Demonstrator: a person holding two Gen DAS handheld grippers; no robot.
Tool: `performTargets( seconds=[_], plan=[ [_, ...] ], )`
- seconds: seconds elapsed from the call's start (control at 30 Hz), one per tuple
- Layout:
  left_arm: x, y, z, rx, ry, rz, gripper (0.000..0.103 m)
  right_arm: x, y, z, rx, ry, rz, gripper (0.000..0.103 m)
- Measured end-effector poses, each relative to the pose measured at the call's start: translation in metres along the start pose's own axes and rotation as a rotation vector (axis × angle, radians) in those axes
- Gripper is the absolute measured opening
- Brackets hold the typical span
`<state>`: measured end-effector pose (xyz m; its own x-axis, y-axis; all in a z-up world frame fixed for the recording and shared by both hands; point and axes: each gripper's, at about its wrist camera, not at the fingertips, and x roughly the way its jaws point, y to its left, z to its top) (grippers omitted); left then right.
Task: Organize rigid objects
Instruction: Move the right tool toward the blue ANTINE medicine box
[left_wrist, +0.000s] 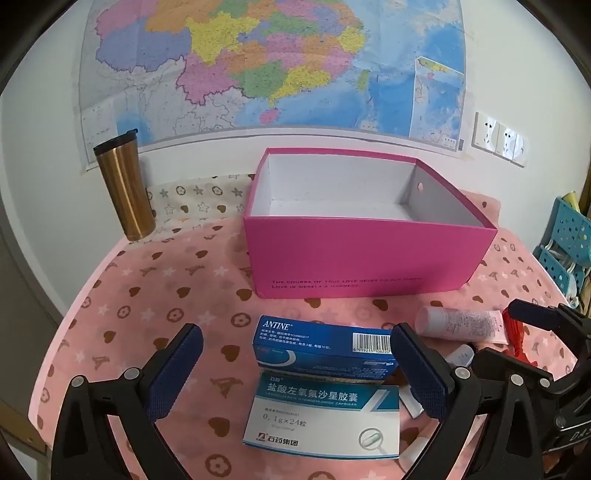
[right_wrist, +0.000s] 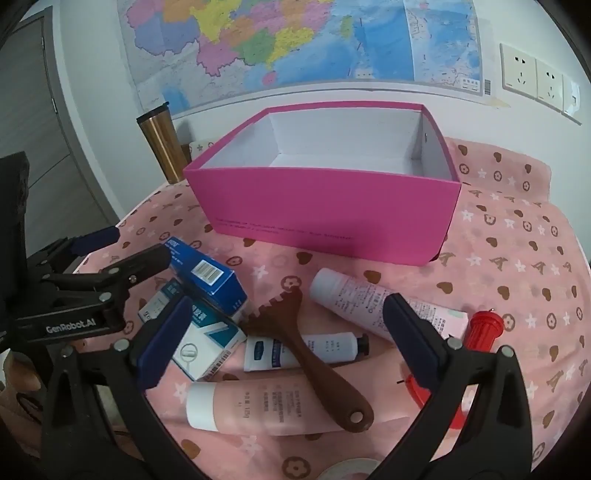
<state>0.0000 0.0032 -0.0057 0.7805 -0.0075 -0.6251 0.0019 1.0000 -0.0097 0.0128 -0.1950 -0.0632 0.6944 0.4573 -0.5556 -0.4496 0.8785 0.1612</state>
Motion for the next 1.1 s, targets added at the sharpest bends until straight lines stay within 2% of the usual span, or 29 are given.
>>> performTargets(
  seconds=[0.2, 0.23, 0.53, 1.1],
  plan=[
    [0.001, -0.001, -0.001, 0.001, 0.003, -0.003, 0.103, -0.001, 0.000, -0.002, 0.003, -0.005, 0.007, 0.103],
    [0.001, -0.001, -0.001, 0.001, 0.002, -0.002, 0.103, 0.001, -0.001, 0.008, 0.005, 0.004, 0.010, 0.103],
    [0.002, -0.004, -0.003, -0.003, 0.005, -0.006, 0.103, 0.000, -0.001, -0.001, 0.012, 0.002, 0.020, 0.103],
    [0.006, -0.004, -0.004, -0.003, 0.012, -0.015, 0.103, 0.005, -0.004, 0.003, 0.015, 0.021, 0.043, 0.103]
  ],
)
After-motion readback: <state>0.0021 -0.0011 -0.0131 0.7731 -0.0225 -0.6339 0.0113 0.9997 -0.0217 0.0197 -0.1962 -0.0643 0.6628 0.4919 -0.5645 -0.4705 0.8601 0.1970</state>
